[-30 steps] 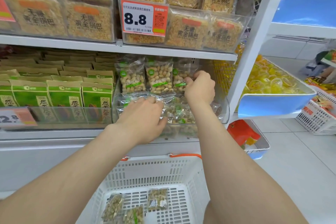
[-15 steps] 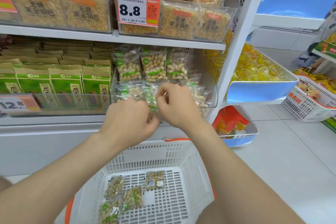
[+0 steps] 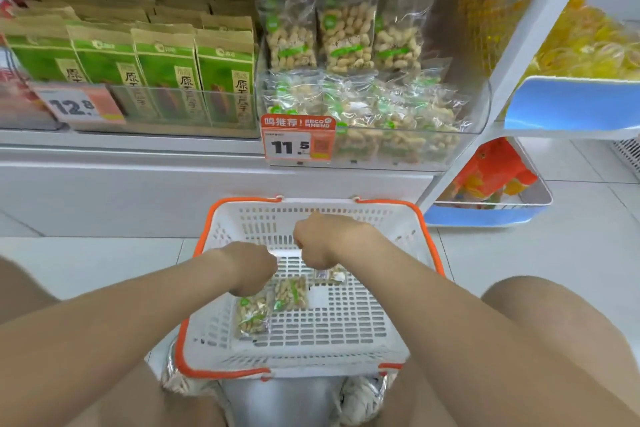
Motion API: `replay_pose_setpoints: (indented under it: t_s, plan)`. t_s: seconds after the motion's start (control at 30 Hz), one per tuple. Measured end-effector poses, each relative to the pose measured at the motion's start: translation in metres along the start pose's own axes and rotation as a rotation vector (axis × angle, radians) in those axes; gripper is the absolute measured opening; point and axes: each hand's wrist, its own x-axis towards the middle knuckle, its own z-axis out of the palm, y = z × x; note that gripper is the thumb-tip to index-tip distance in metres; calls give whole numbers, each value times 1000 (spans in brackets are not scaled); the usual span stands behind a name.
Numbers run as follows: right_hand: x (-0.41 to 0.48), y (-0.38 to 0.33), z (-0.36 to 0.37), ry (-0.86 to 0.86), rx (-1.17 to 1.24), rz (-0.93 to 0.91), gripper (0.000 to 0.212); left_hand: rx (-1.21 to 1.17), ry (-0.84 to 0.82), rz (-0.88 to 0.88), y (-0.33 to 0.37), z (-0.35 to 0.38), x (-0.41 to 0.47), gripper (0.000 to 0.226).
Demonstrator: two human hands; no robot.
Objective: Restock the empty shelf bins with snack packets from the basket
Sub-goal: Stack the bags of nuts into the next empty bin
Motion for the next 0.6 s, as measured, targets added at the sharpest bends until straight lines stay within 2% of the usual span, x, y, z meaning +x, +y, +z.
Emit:
replay_pose_setpoints:
  t_s: [0.23, 0.37, 0.5, 0.53, 0.6]
  plan:
    - [52, -15, 31, -38, -28, -58, 16, -148, -194, -59, 1, 78, 66, 23]
    - [71, -8, 51, -124, -104, -30, 16, -319, -217, -105, 19, 116, 95, 53]
    - [83, -5, 56, -142, -103, -18, 19, -338, -182, -107, 17, 145, 110, 78]
    - [86, -5, 55, -142, -94, -16, 18, -336, -177, -100, 12, 150, 113, 77]
    - [89, -6, 52, -142, -75, -21, 20, -367, -155, -82, 7, 155, 114, 61]
